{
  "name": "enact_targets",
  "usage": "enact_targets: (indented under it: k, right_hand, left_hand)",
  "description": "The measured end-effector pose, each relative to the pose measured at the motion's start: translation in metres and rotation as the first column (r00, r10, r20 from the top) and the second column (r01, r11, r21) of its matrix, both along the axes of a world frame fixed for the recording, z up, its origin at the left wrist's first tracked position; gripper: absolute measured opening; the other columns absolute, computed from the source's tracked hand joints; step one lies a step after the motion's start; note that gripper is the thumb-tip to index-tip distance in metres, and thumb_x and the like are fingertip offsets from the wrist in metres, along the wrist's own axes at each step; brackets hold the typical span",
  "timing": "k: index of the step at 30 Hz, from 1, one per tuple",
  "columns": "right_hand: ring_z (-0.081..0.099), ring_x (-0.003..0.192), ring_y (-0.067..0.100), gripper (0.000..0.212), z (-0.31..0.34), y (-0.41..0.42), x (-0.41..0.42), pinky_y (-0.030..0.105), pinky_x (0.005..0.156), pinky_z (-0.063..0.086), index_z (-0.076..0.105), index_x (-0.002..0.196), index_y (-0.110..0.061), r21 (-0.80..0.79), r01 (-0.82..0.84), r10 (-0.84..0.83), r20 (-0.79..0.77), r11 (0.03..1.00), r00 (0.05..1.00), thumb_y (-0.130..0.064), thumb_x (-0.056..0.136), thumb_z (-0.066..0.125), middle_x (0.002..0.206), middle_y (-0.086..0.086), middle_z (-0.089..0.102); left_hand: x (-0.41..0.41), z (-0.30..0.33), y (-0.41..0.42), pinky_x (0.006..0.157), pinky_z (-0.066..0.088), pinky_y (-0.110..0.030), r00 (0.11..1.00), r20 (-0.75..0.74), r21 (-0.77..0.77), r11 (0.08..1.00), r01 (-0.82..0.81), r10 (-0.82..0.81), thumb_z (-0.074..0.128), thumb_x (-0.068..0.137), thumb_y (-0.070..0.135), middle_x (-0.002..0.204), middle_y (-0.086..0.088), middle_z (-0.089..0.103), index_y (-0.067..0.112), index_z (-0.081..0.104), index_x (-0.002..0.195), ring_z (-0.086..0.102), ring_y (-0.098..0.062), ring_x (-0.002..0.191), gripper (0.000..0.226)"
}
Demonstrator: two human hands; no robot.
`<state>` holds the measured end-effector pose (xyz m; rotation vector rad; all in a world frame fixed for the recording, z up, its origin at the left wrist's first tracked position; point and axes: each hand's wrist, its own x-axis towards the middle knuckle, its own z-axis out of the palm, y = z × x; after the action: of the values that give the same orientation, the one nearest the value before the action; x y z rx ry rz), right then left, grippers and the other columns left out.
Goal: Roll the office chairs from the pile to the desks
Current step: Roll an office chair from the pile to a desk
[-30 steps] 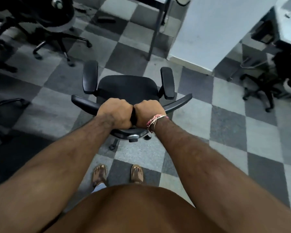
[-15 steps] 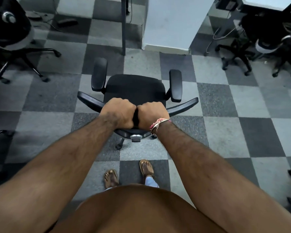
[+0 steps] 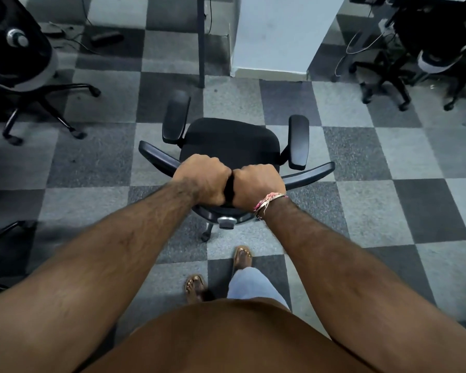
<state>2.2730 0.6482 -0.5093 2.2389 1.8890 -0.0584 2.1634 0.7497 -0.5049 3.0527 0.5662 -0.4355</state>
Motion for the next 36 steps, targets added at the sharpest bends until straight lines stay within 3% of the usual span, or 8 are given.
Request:
enact_targets:
  k: [4, 13, 16, 18, 24, 32, 36]
  right_hand:
    - [0.044, 0.053, 0.022, 0.018, 0.001, 0.022, 0.017, 0.029, 0.052, 0.033, 0.05, 0.068, -0.025, 0.012, -0.014, 0.014, 0.005, 1.0, 1.0, -0.038, 0.08, 0.053, 0.068, -0.005, 0.062]
    - [0.057, 0.059, 0.022, 0.02, -0.003, 0.093, 0.08, 0.03, 0.053, 0.036, 0.05, 0.069, -0.026, 0.033, -0.06, 0.059, 0.008, 0.998, 0.998, -0.041, 0.083, 0.052, 0.072, -0.005, 0.065]
    - [0.057, 0.059, 0.021, 0.02, -0.005, 0.127, 0.103, 0.03, 0.053, 0.036, 0.057, 0.073, -0.026, 0.036, -0.09, 0.09, 0.008, 0.995, 0.996, -0.042, 0.083, 0.052, 0.073, -0.005, 0.065]
    - [0.051, 0.056, 0.02, 0.021, -0.006, 0.153, 0.118, 0.03, 0.052, 0.036, 0.052, 0.071, -0.027, 0.042, -0.121, 0.121, 0.001, 0.992, 0.993, -0.043, 0.083, 0.053, 0.072, -0.006, 0.065]
    - [0.062, 0.064, 0.021, 0.019, -0.005, 0.228, 0.158, 0.03, 0.054, 0.036, 0.05, 0.073, -0.028, 0.037, -0.235, 0.236, -0.016, 0.971, 0.972, -0.043, 0.084, 0.052, 0.074, -0.006, 0.065]
    - [0.062, 0.065, 0.024, 0.013, -0.004, 0.339, 0.182, 0.03, 0.054, 0.037, 0.058, 0.076, -0.026, -0.001, -0.308, 0.308, -0.026, 0.951, 0.951, -0.039, 0.078, 0.055, 0.074, -0.005, 0.065]
    - [0.06, 0.061, 0.023, 0.015, -0.004, 0.4, 0.178, 0.029, 0.052, 0.036, 0.058, 0.075, -0.026, -0.002, -0.319, 0.319, -0.007, 0.948, 0.948, -0.04, 0.077, 0.055, 0.072, -0.004, 0.064]
  left_hand:
    - [0.013, -0.001, 0.022, 0.063, 0.057, -0.036, 0.999, 0.029, -0.027, 1.0, -0.014, 0.015, 0.058, 0.078, 0.047, 0.071, 0.007, 0.066, 0.027, 0.066, 0.078, 0.063, -0.022, 0.063, 0.022]
    - [0.07, -0.002, 0.086, 0.067, 0.057, -0.038, 0.995, 0.036, -0.044, 0.995, -0.094, 0.096, 0.058, 0.084, 0.043, 0.079, 0.005, 0.068, 0.026, 0.068, 0.084, 0.056, -0.023, 0.064, 0.019]
    - [0.089, 0.002, 0.115, 0.069, 0.058, -0.038, 0.99, 0.018, -0.053, 0.989, -0.139, 0.14, 0.058, 0.085, 0.042, 0.075, 0.005, 0.065, 0.026, 0.066, 0.083, 0.055, -0.024, 0.065, 0.018]
    - [0.102, 0.003, 0.137, 0.07, 0.058, -0.039, 0.985, 0.009, -0.061, 0.984, -0.169, 0.17, 0.058, 0.085, 0.042, 0.071, 0.006, 0.06, 0.026, 0.064, 0.081, 0.057, -0.023, 0.064, 0.017]
    - [0.134, 0.0, 0.199, 0.064, 0.053, -0.035, 0.963, 0.003, -0.055, 0.961, -0.27, 0.27, 0.059, 0.084, 0.042, 0.065, 0.009, 0.053, 0.027, 0.059, 0.077, 0.056, -0.022, 0.063, 0.016]
    - [0.153, -0.005, 0.297, 0.062, 0.047, -0.032, 0.939, 0.022, -0.027, 0.939, -0.344, 0.344, 0.055, 0.082, 0.047, 0.07, 0.005, 0.063, 0.025, 0.06, 0.072, 0.061, -0.023, 0.065, 0.024]
    - [0.147, -0.007, 0.357, 0.058, 0.048, -0.032, 0.938, 0.013, 0.0, 0.938, -0.346, 0.346, 0.054, 0.081, 0.051, 0.06, 0.008, 0.055, 0.026, 0.059, 0.068, 0.057, -0.019, 0.057, 0.028]
